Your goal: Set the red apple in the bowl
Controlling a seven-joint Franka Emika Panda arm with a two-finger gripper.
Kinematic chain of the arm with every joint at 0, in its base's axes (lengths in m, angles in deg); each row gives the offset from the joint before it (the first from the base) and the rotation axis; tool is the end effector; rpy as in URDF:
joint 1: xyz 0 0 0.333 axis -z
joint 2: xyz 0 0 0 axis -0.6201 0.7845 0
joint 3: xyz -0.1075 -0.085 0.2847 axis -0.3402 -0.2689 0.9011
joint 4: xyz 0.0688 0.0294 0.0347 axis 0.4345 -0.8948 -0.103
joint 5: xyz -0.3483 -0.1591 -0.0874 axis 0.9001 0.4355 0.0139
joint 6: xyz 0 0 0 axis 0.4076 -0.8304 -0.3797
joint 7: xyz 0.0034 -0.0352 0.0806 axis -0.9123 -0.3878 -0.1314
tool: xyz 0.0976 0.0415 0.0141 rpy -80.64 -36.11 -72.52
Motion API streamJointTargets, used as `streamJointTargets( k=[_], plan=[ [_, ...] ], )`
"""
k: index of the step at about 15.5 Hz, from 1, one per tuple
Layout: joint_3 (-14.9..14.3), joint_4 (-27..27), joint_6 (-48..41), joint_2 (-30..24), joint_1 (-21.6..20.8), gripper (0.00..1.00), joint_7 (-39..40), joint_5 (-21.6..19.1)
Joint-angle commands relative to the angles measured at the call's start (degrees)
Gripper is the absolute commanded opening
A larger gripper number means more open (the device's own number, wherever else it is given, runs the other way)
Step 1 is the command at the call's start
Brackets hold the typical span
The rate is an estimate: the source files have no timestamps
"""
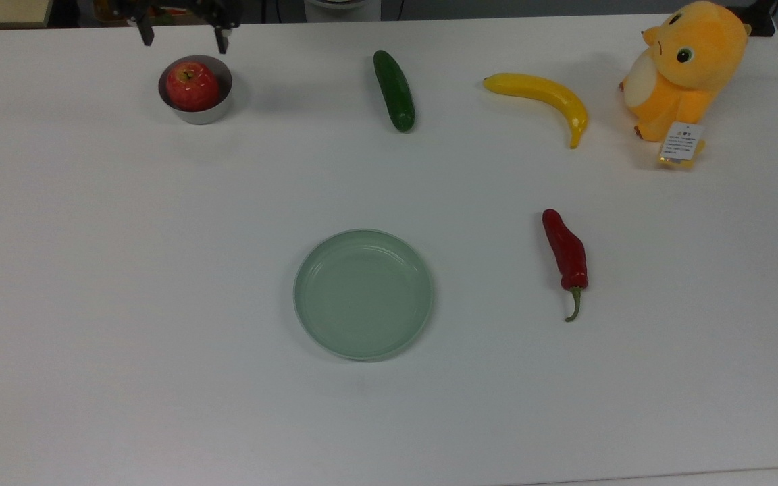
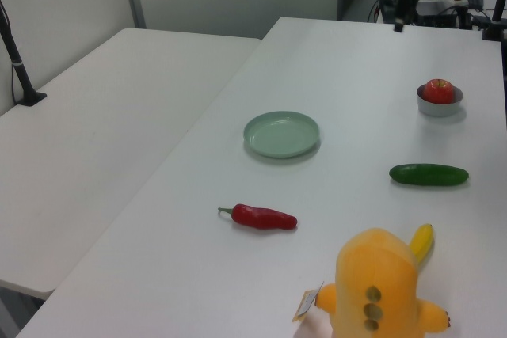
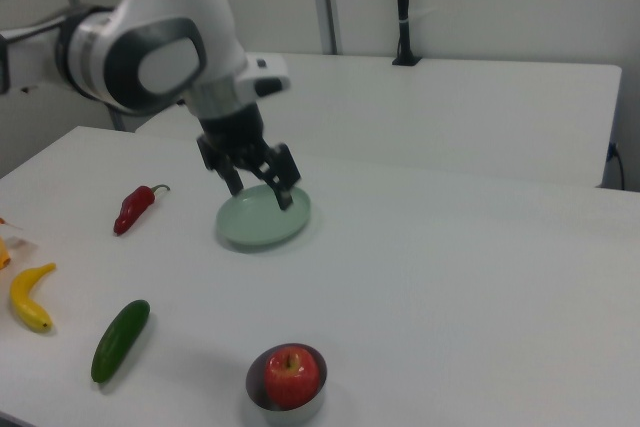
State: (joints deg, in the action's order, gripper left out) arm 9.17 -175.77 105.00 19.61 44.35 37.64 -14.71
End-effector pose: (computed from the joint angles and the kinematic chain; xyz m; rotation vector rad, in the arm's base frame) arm 0.5339 -0.1035 0.5502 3.0913 -0.0927 0.2187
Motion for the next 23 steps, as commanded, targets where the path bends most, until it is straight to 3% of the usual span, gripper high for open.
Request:
streamJointTargets(
  k=[1, 5, 10, 16, 18, 20, 23],
  plan=[
    [5.6, 5.2, -5.9, -0.1, -0.2, 1.0, -7.9, -0.9],
    [12.5, 6.7, -7.0, 0.5, 0.1, 1.0, -14.6, -1.0],
    [15.9, 7.4, -6.3, 3.1, -0.3, 1.0, -19.4, -0.9],
    [15.6, 7.4, -6.6, 3.4, -0.4, 1.0, -18.2, -2.8],
    [12.9, 7.5, -6.7, 4.1, -3.7, 1.0, -17.1, -2.6],
    [8.2, 7.5, -6.7, 4.2, -8.4, 1.0, -17.0, -2.8],
    [7.6, 8.7, -6.9, 5.5, -9.2, 1.0, -17.2, -2.8]
  ],
)
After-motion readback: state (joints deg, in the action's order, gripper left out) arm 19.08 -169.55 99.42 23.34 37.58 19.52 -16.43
